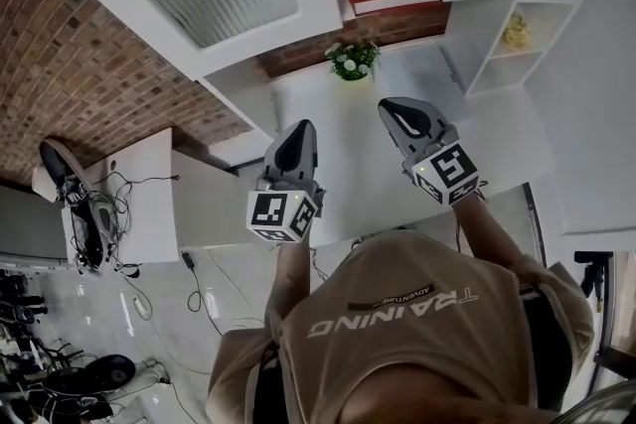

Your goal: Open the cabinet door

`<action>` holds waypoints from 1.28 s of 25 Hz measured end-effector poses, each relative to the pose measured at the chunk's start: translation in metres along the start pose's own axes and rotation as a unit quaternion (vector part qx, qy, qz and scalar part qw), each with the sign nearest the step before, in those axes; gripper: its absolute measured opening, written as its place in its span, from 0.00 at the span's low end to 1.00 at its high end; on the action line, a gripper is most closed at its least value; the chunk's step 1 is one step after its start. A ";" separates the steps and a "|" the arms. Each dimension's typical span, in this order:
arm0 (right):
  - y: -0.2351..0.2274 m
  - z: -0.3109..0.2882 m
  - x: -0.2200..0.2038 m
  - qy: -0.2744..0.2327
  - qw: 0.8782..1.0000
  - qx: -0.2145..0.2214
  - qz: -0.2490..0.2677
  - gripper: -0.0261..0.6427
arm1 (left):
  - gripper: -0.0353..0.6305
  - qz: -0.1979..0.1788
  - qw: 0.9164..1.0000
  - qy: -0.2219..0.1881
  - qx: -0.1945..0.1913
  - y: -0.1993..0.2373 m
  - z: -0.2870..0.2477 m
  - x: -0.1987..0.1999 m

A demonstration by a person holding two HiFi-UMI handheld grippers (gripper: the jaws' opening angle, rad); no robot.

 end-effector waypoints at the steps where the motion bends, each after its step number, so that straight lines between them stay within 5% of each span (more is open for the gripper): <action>1: 0.001 0.002 -0.002 0.003 1.000 0.000 -0.003 0.06 | 0.06 0.001 1.000 0.002 -0.001 -0.002 0.003 -0.001; 11: 0.015 0.003 -0.007 0.016 1.000 0.003 -0.012 0.06 | 0.06 0.002 1.000 0.011 0.012 -0.002 0.030 0.003; 20: 0.011 0.015 0.009 -0.022 1.000 0.000 -0.018 0.07 | 0.06 -0.001 1.000 0.006 0.005 -0.011 0.032 0.002; 22: 0.009 0.013 0.014 -0.025 0.999 0.008 -0.020 0.27 | 0.06 -0.001 1.000 0.004 0.001 -0.013 0.031 0.003; 32: -0.011 -0.015 0.058 -0.063 0.997 0.014 0.038 0.27 | 0.06 -0.025 0.999 -0.021 -0.008 -0.007 0.020 0.032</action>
Point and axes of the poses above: the fingertips, and each gripper's own axes: z backward along the fingers, y to its left, x out of its top, the point moved 4 cm from there along z, backward along the fingers, and after that the axes turned 11 degrees about -y, right-handed, at the moved point
